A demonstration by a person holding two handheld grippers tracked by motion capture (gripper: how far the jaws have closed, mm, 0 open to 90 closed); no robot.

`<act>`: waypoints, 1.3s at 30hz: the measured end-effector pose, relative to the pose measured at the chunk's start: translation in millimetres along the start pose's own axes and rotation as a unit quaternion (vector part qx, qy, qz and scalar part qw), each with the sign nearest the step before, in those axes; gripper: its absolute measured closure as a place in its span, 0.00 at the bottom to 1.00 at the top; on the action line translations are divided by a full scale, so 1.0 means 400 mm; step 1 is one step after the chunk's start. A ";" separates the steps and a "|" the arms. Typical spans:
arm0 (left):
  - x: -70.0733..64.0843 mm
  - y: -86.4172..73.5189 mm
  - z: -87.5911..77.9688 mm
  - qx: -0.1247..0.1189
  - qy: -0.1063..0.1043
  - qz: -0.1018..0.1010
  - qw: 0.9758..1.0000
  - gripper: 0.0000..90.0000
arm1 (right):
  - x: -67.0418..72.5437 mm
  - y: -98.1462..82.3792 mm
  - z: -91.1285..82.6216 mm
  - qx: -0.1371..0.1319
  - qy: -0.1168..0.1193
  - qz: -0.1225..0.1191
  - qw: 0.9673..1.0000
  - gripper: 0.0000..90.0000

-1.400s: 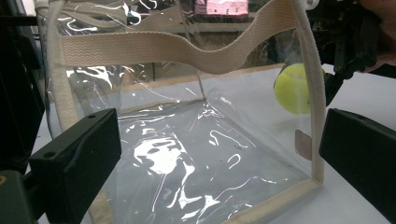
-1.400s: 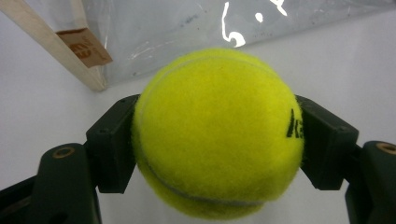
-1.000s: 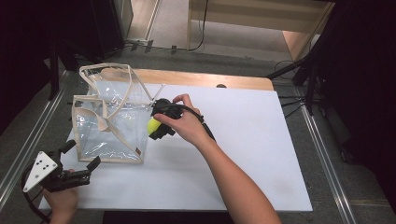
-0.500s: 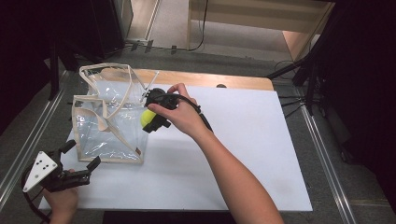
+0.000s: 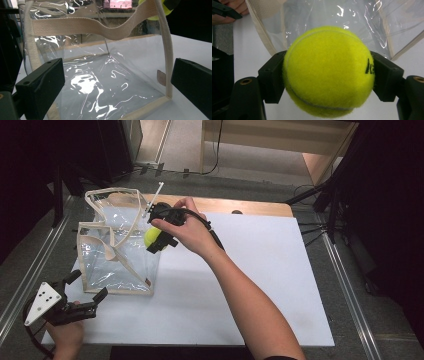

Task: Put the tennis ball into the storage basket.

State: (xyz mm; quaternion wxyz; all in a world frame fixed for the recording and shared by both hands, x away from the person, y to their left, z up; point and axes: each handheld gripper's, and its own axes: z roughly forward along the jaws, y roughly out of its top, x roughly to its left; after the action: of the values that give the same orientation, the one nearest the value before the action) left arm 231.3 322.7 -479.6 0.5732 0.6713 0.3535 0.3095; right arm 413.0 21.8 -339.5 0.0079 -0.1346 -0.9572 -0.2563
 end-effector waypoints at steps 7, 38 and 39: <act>-0.001 0.000 0.001 -0.001 0.000 -0.001 1.000 0.00 | 0.000 0.029 -0.028 -0.001 -0.002 -0.003 1.000 0.26; 0.000 0.000 0.001 0.000 -0.002 -0.002 1.000 0.00 | -0.010 0.151 -0.106 0.004 -0.015 -0.024 1.000 0.26; 0.000 0.000 0.001 0.000 -0.002 -0.002 1.000 0.00 | -0.011 0.155 -0.106 0.004 -0.015 -0.026 1.000 0.26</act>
State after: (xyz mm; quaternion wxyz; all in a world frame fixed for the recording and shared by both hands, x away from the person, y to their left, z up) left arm 231.7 322.4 -479.6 0.5745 0.6712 0.3538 0.3071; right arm 431.2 51.4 -272.6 -0.0131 -0.1132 -0.9614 -0.2504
